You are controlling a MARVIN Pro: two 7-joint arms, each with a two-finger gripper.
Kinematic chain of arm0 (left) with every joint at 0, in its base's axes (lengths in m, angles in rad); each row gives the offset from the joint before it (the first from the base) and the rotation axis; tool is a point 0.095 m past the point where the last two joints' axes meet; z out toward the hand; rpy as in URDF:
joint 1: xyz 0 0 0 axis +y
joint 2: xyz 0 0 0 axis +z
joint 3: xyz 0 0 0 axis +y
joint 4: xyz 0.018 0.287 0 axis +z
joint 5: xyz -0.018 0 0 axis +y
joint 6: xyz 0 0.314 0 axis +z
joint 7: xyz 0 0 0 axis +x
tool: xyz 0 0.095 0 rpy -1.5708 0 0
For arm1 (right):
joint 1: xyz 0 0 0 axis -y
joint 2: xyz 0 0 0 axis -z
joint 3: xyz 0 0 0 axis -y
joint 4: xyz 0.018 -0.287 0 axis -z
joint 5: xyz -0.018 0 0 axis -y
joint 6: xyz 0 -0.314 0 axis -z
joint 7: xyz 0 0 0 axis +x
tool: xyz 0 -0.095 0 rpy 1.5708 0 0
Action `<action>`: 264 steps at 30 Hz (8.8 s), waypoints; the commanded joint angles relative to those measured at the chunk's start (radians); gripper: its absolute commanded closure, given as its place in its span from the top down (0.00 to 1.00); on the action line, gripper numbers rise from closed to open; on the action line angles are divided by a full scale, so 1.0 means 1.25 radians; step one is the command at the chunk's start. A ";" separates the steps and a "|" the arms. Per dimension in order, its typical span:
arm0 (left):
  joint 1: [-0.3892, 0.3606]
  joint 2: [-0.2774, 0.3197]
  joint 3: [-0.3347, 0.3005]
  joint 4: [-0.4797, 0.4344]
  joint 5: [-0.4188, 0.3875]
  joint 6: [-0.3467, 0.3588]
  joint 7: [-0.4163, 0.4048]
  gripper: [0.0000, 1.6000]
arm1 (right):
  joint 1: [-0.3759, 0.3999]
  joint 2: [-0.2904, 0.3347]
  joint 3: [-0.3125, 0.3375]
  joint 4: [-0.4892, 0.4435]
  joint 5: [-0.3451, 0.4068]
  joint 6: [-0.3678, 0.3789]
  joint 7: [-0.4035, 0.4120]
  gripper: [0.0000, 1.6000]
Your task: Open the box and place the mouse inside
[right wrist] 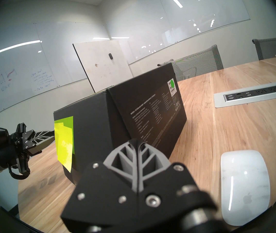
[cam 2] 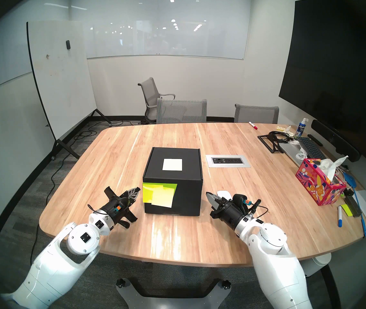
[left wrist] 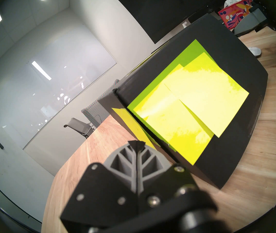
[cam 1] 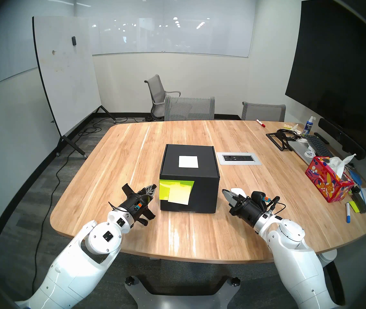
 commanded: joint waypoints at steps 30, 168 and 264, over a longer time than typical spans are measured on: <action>-0.004 0.001 0.000 -0.013 0.002 -0.004 0.001 0.00 | 0.009 0.001 0.000 -0.012 -0.002 0.002 0.001 0.00; -0.004 0.001 0.000 -0.013 0.002 -0.004 0.001 0.00 | 0.009 -0.004 0.004 -0.012 -0.007 0.004 0.004 0.00; -0.004 0.001 0.000 -0.013 0.002 -0.004 0.001 0.00 | 0.009 -0.006 0.007 -0.012 -0.010 0.006 0.007 0.00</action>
